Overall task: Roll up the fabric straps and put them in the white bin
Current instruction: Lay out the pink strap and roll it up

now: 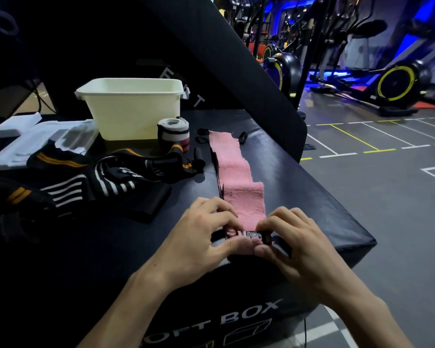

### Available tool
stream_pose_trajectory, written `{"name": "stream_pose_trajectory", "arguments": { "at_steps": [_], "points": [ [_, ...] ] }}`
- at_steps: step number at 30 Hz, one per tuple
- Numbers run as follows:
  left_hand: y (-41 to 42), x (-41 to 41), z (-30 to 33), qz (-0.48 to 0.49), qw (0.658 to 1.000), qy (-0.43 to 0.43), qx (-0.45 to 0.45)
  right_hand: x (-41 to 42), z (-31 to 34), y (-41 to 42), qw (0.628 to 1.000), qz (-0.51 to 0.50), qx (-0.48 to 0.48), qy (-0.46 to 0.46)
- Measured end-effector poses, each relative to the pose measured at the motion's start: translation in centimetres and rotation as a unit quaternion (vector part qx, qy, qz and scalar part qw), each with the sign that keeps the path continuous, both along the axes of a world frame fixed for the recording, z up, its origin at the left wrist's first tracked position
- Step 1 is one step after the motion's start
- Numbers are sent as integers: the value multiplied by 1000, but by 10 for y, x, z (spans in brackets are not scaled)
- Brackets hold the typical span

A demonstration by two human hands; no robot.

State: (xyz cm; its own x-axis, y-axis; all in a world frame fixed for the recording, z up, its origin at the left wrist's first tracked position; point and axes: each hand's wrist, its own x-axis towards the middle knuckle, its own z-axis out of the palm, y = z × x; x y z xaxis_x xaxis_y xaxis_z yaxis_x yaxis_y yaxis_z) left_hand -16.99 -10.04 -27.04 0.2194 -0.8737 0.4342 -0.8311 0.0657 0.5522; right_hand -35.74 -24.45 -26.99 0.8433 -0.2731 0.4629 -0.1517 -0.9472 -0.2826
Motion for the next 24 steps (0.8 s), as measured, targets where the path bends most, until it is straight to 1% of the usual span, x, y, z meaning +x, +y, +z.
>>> {"name": "stream_pose_trajectory", "arguments": {
  "at_steps": [3,6,16,18,20,24],
  "points": [
    [3,2,1,-20,999,-35,18,4,3,-3,1000,9,29,5],
    [2,3,1,-4,998,-62,5,6,2,-4,999,12,46,9],
    [1,1,2,-9,999,-51,6,11,3,-3,997,9,71,35],
    [1,1,1,-3,999,-48,8,13,3,-2,998,-3,59,22],
    [-1,1,0,3,999,-32,15,15,3,0,999,-10,41,-11],
    [-1,3,1,5,1000,4,29,16,1,10,997,14,33,-71]
  ]
}}
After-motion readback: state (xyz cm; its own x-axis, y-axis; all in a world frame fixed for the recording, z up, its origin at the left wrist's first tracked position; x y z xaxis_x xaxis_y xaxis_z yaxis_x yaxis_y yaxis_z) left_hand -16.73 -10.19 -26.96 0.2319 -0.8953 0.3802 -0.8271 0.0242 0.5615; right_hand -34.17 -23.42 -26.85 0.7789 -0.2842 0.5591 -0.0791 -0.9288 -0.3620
